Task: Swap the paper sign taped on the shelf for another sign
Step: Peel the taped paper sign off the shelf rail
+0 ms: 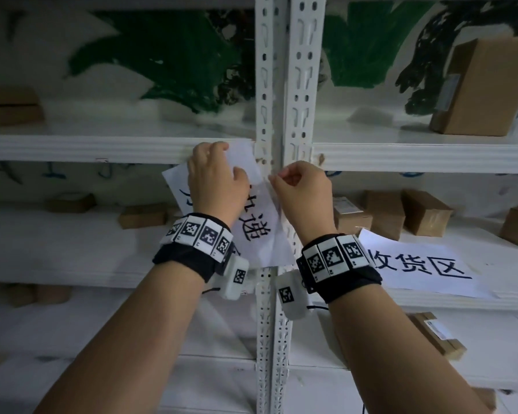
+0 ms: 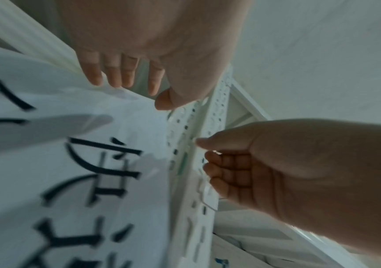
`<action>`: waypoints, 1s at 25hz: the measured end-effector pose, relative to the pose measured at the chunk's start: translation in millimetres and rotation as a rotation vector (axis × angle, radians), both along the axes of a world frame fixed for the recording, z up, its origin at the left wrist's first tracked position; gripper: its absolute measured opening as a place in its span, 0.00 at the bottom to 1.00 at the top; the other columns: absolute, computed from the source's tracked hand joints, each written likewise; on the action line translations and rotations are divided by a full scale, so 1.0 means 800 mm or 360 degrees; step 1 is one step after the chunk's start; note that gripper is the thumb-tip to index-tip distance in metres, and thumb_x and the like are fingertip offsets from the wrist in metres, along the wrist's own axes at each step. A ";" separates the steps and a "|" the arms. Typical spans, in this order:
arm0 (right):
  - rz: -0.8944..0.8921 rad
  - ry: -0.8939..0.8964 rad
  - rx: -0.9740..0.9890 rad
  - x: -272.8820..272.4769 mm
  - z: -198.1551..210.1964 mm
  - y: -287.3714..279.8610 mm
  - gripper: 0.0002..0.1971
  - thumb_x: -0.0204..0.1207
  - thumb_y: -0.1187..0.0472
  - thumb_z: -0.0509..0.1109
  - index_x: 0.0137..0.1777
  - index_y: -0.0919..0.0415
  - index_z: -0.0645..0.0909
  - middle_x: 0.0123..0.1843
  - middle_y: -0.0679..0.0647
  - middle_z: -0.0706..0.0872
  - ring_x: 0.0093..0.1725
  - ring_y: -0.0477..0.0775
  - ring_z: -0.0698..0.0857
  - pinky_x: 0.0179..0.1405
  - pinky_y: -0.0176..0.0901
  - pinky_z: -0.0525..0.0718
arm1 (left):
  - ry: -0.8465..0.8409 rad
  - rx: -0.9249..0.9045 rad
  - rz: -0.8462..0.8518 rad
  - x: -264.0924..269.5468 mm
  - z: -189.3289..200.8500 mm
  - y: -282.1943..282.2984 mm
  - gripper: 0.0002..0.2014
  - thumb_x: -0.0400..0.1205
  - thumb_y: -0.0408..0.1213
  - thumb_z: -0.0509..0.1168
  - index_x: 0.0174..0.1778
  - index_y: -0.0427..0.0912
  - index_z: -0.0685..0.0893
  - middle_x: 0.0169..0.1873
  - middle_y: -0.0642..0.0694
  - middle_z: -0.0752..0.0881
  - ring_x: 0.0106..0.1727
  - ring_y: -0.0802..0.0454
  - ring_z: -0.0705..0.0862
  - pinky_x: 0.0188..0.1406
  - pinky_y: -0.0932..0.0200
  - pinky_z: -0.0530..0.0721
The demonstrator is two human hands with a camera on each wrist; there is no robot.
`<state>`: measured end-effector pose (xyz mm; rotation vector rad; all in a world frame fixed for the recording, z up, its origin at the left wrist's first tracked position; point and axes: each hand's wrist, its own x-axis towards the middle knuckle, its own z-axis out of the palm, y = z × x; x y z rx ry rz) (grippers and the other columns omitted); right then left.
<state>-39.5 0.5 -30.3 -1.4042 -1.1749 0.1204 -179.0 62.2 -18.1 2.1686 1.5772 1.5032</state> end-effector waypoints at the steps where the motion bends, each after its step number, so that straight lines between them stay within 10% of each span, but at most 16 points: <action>1: 0.0070 -0.0035 -0.0005 -0.014 0.005 0.002 0.08 0.81 0.55 0.78 0.56 0.57 0.89 0.50 0.49 0.93 0.52 0.50 0.90 0.59 0.48 0.90 | 0.0096 -0.0080 0.0049 -0.016 0.000 0.007 0.28 0.85 0.36 0.64 0.83 0.41 0.72 0.86 0.38 0.67 0.85 0.36 0.66 0.85 0.36 0.70; 5: 0.0203 -0.0310 -0.0184 -0.065 0.019 0.025 0.30 0.82 0.52 0.77 0.82 0.57 0.77 0.79 0.54 0.82 0.78 0.54 0.80 0.73 0.41 0.76 | 0.0335 -0.0195 0.0005 -0.053 -0.001 0.017 0.32 0.89 0.36 0.61 0.90 0.41 0.61 0.93 0.43 0.53 0.92 0.41 0.58 0.91 0.39 0.60; 10: -0.0008 -0.0183 -0.0173 -0.097 0.017 0.053 0.45 0.76 0.54 0.80 0.90 0.57 0.61 0.84 0.60 0.69 0.84 0.65 0.71 0.85 0.61 0.72 | 0.0311 -0.0119 -0.0152 -0.071 -0.009 0.025 0.29 0.90 0.34 0.60 0.90 0.40 0.64 0.93 0.44 0.58 0.91 0.44 0.64 0.89 0.36 0.64; 19: 0.0173 0.0020 -0.0024 -0.113 0.031 0.073 0.14 0.80 0.58 0.76 0.65 0.58 0.90 0.56 0.50 0.94 0.55 0.47 0.90 0.55 0.46 0.89 | 0.0192 -0.0020 -0.0226 -0.090 0.011 0.025 0.24 0.87 0.23 0.57 0.78 0.39 0.81 0.74 0.37 0.85 0.75 0.38 0.83 0.79 0.38 0.77; 25: 0.0255 0.0048 -0.0142 -0.141 0.040 0.083 0.18 0.82 0.66 0.68 0.70 0.54 0.84 0.50 0.52 0.91 0.50 0.52 0.91 0.36 0.37 0.81 | 0.0102 -0.0085 -0.0329 -0.098 -0.001 0.029 0.29 0.85 0.22 0.56 0.78 0.51 0.82 0.67 0.43 0.90 0.68 0.39 0.88 0.70 0.41 0.86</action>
